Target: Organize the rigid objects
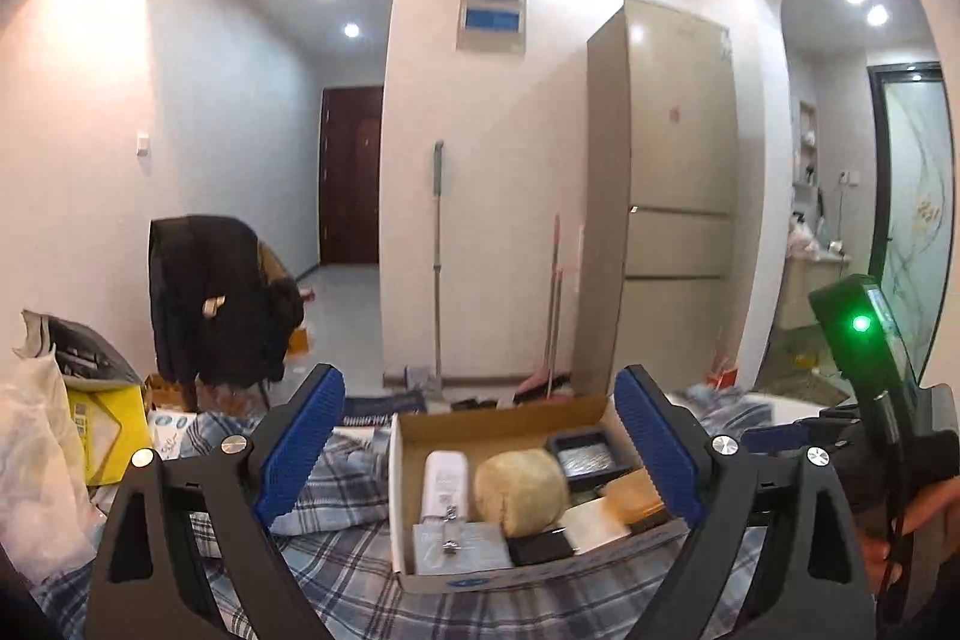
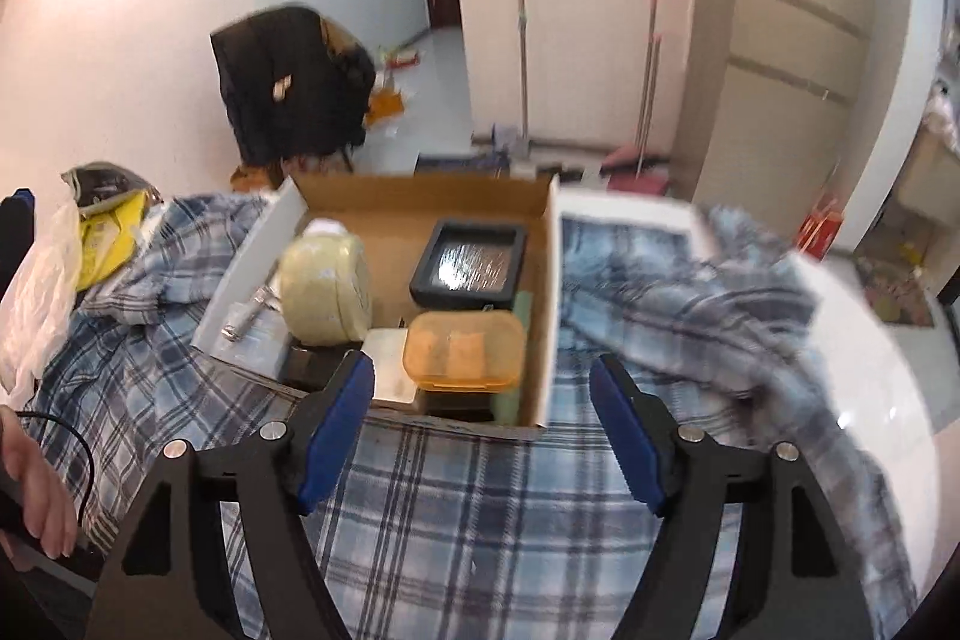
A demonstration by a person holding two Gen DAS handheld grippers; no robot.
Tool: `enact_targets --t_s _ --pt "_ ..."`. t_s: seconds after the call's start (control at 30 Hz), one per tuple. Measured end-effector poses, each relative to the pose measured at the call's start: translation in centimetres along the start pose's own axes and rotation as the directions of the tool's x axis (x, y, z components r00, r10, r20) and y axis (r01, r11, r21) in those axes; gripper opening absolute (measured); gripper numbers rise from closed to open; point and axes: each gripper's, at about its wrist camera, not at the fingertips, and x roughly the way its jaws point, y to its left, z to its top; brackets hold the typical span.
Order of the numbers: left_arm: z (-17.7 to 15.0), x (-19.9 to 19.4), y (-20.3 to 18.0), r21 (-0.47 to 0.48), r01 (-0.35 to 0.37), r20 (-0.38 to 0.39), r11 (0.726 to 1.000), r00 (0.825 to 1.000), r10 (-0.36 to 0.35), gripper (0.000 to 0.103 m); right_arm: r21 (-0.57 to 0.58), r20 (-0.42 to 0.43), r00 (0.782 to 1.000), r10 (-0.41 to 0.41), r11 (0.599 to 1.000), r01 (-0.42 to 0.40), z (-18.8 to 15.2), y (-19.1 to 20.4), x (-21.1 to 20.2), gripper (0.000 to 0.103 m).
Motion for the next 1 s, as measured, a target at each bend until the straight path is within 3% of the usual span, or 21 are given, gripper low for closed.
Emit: enact_targets --t_s 0.1,0.2,0.33,0.43,0.6,0.67,0.77,0.83,1.0 --pt "0.6 -3.0 -1.2 0.045 -0.045 0.067 0.998 0.997 0.042 0.094 0.016 0.075 0.997 0.004 1.0 -0.005 -0.7 0.0 -3.5 0.08" --pt "0.9 -6.0 -2.3 0.053 -0.021 0.108 0.998 0.994 0.015 0.103 0.013 0.146 0.989 0.002 1.0 -0.004 -1.6 0.2 -6.5 0.081" --pt "1.5 -8.9 -3.6 0.081 0.03 0.106 0.996 0.994 -0.039 0.103 -0.006 0.221 0.975 -0.002 1.0 0.004 -2.7 0.9 -9.8 0.081" --pt "1.5 -11.1 -4.2 0.084 0.021 0.146 0.996 0.989 -0.033 0.103 -0.014 0.283 0.959 0.011 1.0 -0.007 -3.6 1.1 -12.3 0.087" --pt "1.3 -12.9 -4.7 0.084 0.014 0.158 0.996 0.987 -0.027 0.103 -0.023 0.436 0.899 -0.04 0.998 0.055 -5.4 1.5 -15.5 0.097" --pt "0.8 -13.2 -4.7 0.077 0.0 0.155 0.997 0.988 -0.012 0.103 0.034 0.488 0.867 -0.106 0.994 0.103 -6.2 1.2 -16.2 0.097" --pt "-0.1 -13.6 -4.2 0.042 0.024 0.158 0.999 0.987 -0.031 0.103 0.092 0.552 0.822 -0.143 0.99 0.11 -7.6 0.4 -16.6 0.102" --pt "-0.8 -13.6 -4.1 0.025 0.024 0.162 0.999 0.986 -0.028 0.103 0.08 0.554 0.822 -0.135 0.991 0.109 -8.1 0.0 -16.1 0.102" --pt "-2.3 -12.0 -4.5 0.055 -0.001 0.11 0.998 0.994 -0.005 0.103 0.036 0.506 0.856 -0.11 0.994 0.106 -9.0 -0.3 -13.2 0.102"
